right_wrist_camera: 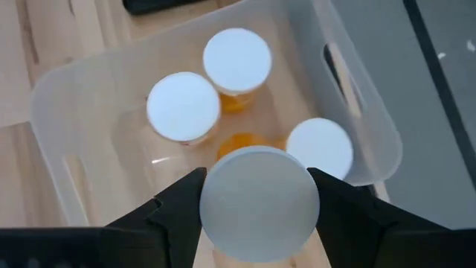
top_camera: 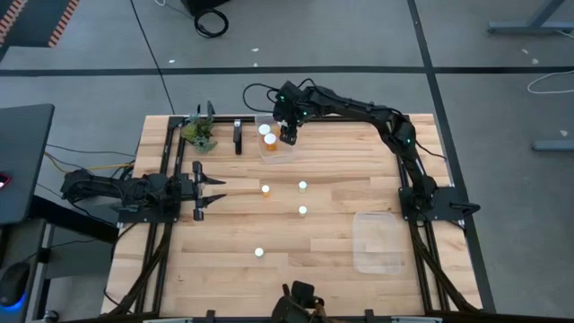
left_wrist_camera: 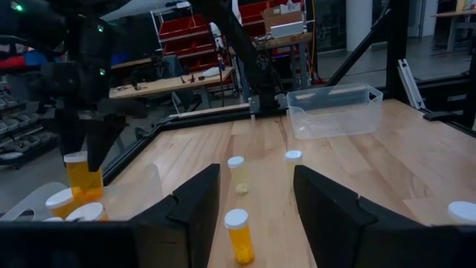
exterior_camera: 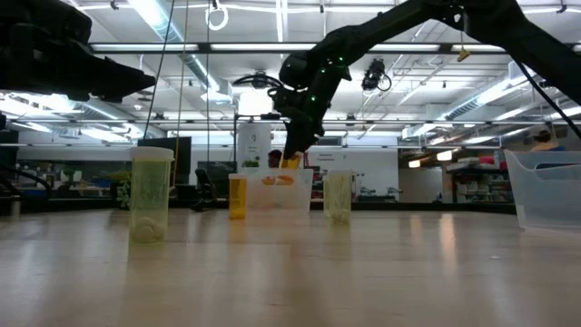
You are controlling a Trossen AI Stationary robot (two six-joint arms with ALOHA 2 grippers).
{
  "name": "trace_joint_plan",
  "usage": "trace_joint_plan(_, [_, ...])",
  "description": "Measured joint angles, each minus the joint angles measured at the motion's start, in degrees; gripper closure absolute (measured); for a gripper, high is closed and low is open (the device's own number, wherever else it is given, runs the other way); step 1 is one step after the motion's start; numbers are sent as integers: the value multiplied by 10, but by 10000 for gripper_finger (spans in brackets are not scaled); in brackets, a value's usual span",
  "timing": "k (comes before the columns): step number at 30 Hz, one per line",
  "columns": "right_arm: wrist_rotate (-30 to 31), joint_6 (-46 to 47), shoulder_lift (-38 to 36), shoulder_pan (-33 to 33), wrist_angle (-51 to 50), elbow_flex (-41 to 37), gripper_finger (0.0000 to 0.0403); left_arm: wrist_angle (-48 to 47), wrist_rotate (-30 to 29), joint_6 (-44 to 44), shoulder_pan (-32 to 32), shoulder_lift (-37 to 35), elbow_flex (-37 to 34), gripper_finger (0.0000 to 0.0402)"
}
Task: Pick and place medicine bottles into bin by pill shape (circle, oval)
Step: Put the orange capsule bottle into the top transparent bin
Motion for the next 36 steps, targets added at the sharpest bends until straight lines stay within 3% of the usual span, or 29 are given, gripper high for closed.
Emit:
trace_joint_plan(14, [-42, 10, 0, 3, 65, -85, 171, 0, 0, 0, 0, 0, 0, 222])
trace_joint_plan(36, [-74, 2, 0, 3, 69, -92, 171, 0, 0, 0, 0, 0, 0, 221])
